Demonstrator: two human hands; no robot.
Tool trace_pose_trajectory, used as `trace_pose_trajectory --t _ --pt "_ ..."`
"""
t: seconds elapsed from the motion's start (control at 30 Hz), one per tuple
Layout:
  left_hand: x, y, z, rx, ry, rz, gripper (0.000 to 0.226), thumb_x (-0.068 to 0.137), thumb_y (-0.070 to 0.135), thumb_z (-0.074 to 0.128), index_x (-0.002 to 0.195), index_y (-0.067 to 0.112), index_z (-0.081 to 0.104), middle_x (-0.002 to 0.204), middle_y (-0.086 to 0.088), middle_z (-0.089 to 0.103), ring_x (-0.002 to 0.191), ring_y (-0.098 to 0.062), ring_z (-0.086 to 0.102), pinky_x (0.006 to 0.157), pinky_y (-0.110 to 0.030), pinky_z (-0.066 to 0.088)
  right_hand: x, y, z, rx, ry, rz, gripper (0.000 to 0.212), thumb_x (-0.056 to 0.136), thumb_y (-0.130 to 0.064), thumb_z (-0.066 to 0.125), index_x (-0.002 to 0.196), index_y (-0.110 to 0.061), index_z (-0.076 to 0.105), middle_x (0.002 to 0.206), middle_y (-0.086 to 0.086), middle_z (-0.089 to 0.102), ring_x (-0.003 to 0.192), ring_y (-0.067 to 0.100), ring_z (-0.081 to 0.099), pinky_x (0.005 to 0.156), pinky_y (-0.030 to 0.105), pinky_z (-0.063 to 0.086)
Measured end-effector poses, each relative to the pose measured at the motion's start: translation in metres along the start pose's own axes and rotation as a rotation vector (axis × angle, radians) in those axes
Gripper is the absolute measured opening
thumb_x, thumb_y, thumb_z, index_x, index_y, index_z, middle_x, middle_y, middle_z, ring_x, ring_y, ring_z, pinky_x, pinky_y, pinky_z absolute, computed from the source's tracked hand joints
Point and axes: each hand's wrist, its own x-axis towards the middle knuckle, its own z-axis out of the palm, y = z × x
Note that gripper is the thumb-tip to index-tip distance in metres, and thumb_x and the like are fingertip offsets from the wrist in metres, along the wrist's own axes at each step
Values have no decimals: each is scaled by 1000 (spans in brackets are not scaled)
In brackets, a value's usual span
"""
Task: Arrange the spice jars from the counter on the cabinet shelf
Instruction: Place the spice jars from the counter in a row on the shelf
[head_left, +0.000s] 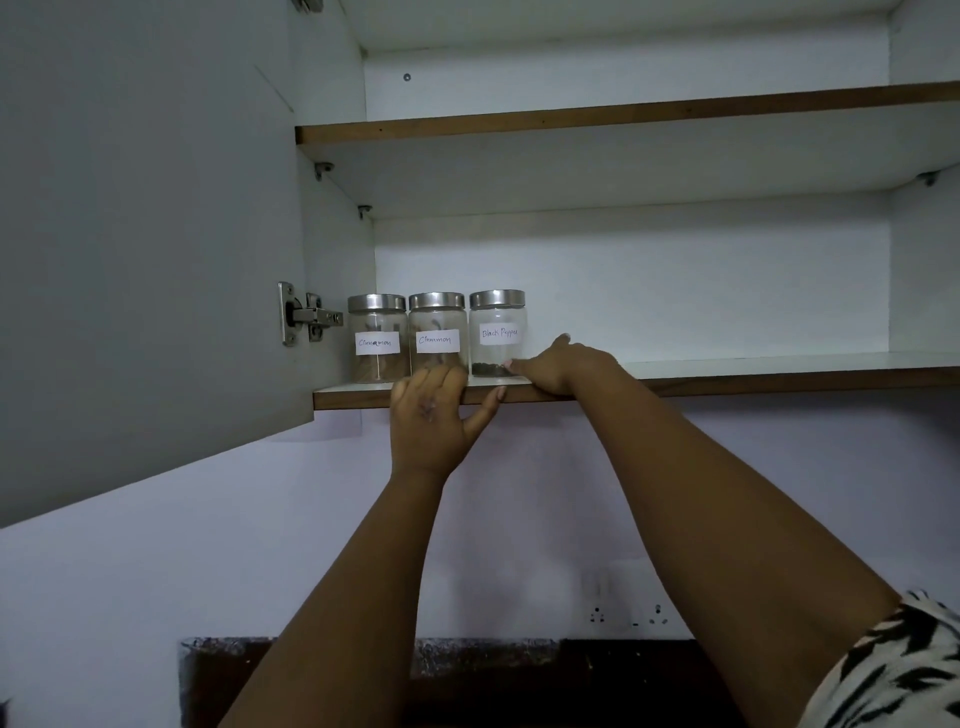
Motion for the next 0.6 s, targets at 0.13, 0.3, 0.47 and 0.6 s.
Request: trace_pose_trajectory --t 0.13,0.3,0.47,0.6 --pt "-8 12 -9 -21 -38 -81 42 93 52 53 96 12 64 95 -3 65 93 -24 58 90 -39 42 -39 28 16 -163 382 -224 73 94 -66 26 141 -12 43 132 10 58 119 30 55 93 40 38" --pt "-69 59 -17 -119 -114 -168 63 92 37 57 146 9 41 152 -8 41 142 -26 35 117 -45 25 -102 92 91 -40 715 -486 61 94 -34 52 150 -17 34 158 9 28 148 29 21 118 46 17" --pt "-188 99 -26 -204 -363 -217 70 89 38 54 151 13 33 157 -5 32 147 -23 24 120 -46 16 -172 187 184 -40 557 -294 59 90 -31 59 144 -16 42 153 13 37 143 32 31 116 46 24" --pt "-286 129 -39 -244 -657 -315 73 86 34 64 149 9 36 154 -10 37 144 -30 30 118 -52 23 -220 257 228 -89 277 -91 58 90 -35 57 142 -14 43 148 16 40 140 33 34 115 47 31"
